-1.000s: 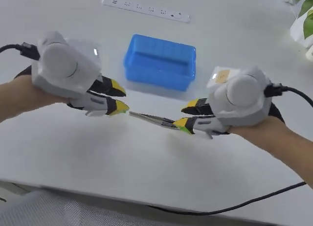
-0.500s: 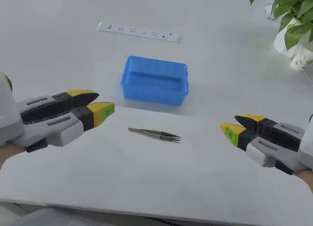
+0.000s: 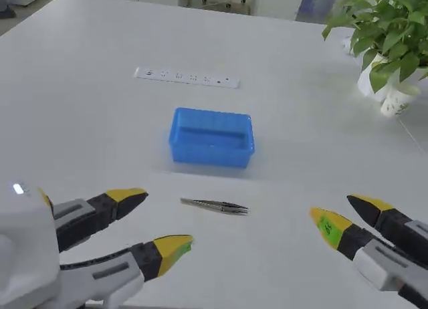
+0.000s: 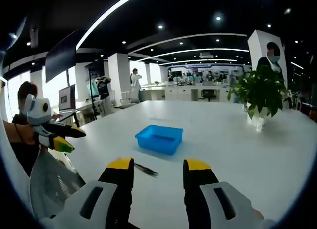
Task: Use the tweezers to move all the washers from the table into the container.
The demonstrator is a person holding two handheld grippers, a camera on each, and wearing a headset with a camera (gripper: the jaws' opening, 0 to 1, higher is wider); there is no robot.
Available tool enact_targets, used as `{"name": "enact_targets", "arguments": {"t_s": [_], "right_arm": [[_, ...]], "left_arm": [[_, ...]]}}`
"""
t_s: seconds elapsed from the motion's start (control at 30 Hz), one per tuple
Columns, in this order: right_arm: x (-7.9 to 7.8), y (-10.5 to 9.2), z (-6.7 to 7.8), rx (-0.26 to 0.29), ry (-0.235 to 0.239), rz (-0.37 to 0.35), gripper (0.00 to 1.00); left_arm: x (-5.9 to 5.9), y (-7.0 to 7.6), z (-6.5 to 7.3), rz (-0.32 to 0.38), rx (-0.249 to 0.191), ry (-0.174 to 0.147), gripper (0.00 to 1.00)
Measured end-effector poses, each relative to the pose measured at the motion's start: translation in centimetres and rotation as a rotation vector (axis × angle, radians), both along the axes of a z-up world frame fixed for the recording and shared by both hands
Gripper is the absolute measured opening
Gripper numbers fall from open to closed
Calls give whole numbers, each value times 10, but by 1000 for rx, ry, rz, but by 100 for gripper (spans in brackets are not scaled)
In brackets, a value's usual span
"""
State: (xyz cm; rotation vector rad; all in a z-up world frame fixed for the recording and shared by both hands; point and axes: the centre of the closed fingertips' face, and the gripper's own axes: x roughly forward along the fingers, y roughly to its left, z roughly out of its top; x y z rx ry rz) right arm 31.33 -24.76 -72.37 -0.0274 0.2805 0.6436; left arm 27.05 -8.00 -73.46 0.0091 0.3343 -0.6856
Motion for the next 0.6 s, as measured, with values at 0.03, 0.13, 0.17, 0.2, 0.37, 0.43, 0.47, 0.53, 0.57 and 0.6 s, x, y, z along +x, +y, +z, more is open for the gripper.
{"name": "enact_targets", "arguments": {"t_s": [0.03, 0.13, 0.17, 0.2, 0.37, 0.43, 0.47, 0.53, 0.57, 0.6], "right_arm": [[1, 1, 1, 22, 4, -3, 41], [1, 3, -4, 20, 12, -3, 41], [2, 3, -5, 10, 14, -5, 41], [2, 2, -4, 20, 12, -2, 41], [6, -3, -6, 29, 14, -22, 41], [6, -4, -5, 39, 12, -26, 42], [7, -5, -5, 35, 8, -30, 43], [8, -5, -5, 41, 10, -32, 43], [7, -5, -6, 38, 11, -34, 44], [8, -5, -6, 33, 11, -36, 45]], "left_arm": [[0, 1, -1, 9, -2, 4, 55], [2, 8, -1, 51, -6, 8, 60], [4, 10, -1, 66, -8, 4, 61], [6, 16, 0, 92, -20, 1, 61], [12, 24, 7, 144, -104, 8, 63], [12, 24, 9, 139, -105, 6, 63], [13, 25, 8, 139, -96, 1, 63], [13, 25, 7, 139, -86, 5, 64], [13, 26, 6, 140, -85, 7, 65], [13, 26, 6, 140, -82, 7, 66]]}}
